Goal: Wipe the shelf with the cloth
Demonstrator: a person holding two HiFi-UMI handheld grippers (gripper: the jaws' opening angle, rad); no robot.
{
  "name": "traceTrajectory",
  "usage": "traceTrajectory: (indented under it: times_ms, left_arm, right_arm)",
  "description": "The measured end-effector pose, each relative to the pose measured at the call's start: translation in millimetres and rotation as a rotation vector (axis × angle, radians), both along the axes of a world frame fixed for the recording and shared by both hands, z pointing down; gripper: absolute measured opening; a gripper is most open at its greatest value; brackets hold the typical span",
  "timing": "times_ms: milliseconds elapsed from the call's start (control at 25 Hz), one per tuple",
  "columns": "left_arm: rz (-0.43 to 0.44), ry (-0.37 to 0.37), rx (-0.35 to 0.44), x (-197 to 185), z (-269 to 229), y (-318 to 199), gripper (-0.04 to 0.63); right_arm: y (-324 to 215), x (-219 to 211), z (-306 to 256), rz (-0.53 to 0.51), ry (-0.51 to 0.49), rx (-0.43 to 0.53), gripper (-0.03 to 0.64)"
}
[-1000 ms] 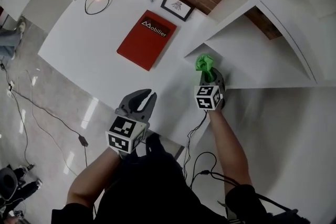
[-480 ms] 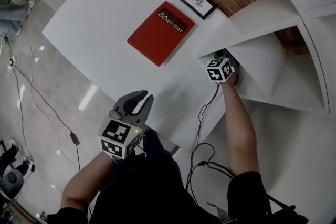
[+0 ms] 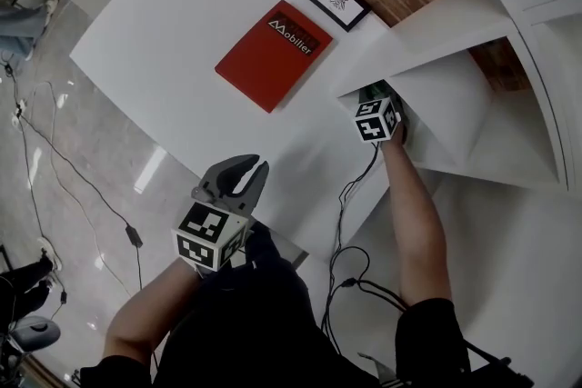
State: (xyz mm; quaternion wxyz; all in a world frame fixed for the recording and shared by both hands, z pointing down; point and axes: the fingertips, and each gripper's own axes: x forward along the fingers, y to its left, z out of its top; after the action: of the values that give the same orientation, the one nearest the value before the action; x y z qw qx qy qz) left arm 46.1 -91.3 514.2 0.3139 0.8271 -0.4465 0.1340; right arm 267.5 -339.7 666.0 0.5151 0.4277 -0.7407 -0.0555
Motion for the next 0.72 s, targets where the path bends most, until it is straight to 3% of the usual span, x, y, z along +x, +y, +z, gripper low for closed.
traceTrajectory:
  times_ms: [320, 720]
  left_arm:
    - [0.066, 0.016, -0.006, 23, -5, 9, 0.057]
    - [0.170, 0.013, 0.012, 56, -16, 20, 0.057]
  right_arm:
    - [59, -28, -1, -0.117, -0.033, -0.082, 0.057]
    - [128, -58, -9, -0.187, -0.102, -0.142, 0.057]
